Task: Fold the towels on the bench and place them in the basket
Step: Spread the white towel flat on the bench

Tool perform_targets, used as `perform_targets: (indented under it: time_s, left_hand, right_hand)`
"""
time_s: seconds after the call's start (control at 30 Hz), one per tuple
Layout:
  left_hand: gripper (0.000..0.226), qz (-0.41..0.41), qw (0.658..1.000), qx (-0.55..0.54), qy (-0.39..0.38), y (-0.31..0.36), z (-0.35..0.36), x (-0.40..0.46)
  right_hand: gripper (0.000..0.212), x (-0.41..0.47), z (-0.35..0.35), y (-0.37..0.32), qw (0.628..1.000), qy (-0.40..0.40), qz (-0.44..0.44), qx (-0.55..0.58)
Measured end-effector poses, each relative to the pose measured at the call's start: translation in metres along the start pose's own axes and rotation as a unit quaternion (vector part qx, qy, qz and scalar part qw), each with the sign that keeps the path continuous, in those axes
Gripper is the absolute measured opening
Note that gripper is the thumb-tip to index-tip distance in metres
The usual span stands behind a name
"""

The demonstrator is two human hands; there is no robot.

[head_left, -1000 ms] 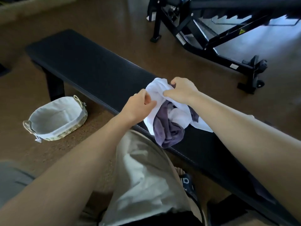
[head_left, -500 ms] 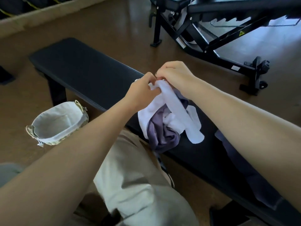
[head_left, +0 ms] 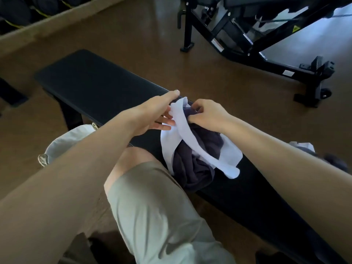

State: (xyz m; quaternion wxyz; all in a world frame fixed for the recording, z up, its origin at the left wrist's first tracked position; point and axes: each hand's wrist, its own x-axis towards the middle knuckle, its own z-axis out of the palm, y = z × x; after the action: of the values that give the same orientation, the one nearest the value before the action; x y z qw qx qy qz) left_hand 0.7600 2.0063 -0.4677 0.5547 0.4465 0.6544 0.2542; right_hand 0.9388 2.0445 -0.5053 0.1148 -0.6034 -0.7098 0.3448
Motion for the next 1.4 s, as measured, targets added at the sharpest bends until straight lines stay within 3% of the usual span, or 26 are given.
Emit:
perform_targets:
  time_s: [0.07,0.13,0.2,0.33,0.47,0.6,0.67,0.73,0.77,0.8,0.83,0.9,0.97,1.03,1.1,1.2,1.27,1.33,1.4]
  left_hand:
    - [0.036,0.028,0.995,0.092,0.004,0.001,0.002,0.001]
    - [0.015,0.055,0.981,0.183,0.039,-0.002,0.002,0.004]
    - [0.004,0.068,0.977,0.191,0.059,-0.005,0.0,0.009]
    - [0.008,0.042,0.994,-0.022,0.099,-0.008,-0.009,0.015]
    - [0.018,0.013,0.957,-0.27,0.104,-0.008,-0.021,0.01]
    - [0.023,-0.011,0.932,-0.341,0.123,-0.021,-0.031,0.018]
    - [0.052,-0.01,0.967,-0.23,0.113,-0.027,-0.031,0.024]
    - [0.086,0.014,0.997,0.012,0.072,-0.029,-0.028,0.026]
    - [0.094,0.033,0.987,0.151,0.046,-0.027,-0.024,0.024]
    - [0.094,0.06,0.96,0.272,0.025,-0.025,-0.02,0.021]
    - [0.08,0.096,0.933,0.348,0.012,-0.023,-0.016,0.02]
    - [0.035,0.161,0.906,0.392,0.019,-0.017,-0.013,0.018]
    - [0.018,0.194,0.917,0.346,0.041,-0.015,-0.014,0.02]
    - [0.019,0.209,0.935,0.276,0.072,-0.013,-0.016,0.02]
    - [0.02,0.203,0.952,0.19,0.131,-0.011,-0.019,0.02]
    - [0.019,0.113,0.968,-0.09,0.206,-0.007,-0.03,0.022]
    - [0.02,0.062,0.929,-0.308,0.194,-0.002,-0.037,0.02]
    - [0.023,0.063,0.89,-0.421,0.16,0.0,-0.041,0.019]
    - [0.028,0.072,0.887,-0.438,0.127,0.001,-0.04,0.017]
  right_hand:
    - [0.017,0.003,0.003,0.001,0.999,0.029,-0.023,-0.015]
    - [0.006,0.002,0.003,-0.001,0.998,0.049,-0.041,-0.015]
    - [0.007,0.002,0.003,-0.002,0.996,0.071,-0.058,-0.022]
    - [0.022,0.0,0.001,0.001,0.988,0.135,-0.078,-0.023]
    - [0.03,-0.009,-0.01,0.014,0.993,0.12,0.001,-0.006]
    - [0.027,-0.016,-0.029,0.021,0.993,0.067,0.091,-0.044]
    - [0.025,-0.015,-0.034,0.014,0.993,0.063,0.081,-0.052]
    - [0.02,-0.014,-0.033,0.001,0.996,0.072,0.049,0.009]
    - [0.018,-0.014,-0.031,-0.005,0.995,0.074,0.035,0.059]
    - [0.017,-0.014,-0.028,-0.012,0.991,0.075,0.024,0.107]
    - [0.017,-0.015,-0.025,-0.018,0.987,0.076,0.016,0.14]
    - [0.018,-0.015,-0.021,-0.024,0.98,0.08,0.004,0.18]
    - [0.017,-0.013,-0.021,-0.024,0.962,0.094,0.012,0.256]
    - [0.016,-0.012,-0.026,-0.018,0.939,0.115,0.03,0.322]
    - [0.014,-0.013,-0.035,-0.008,0.943,0.126,0.026,0.305]
    - [0.001,-0.017,-0.053,0.013,0.981,0.073,-0.012,0.18]
    - [0.005,-0.018,-0.067,0.027,0.998,-0.058,0.016,-0.009]
    - [0.02,-0.019,-0.076,0.032,0.951,-0.21,0.074,-0.215]
    - [0.063,-0.019,-0.072,0.034,0.916,-0.268,0.11,-0.278]
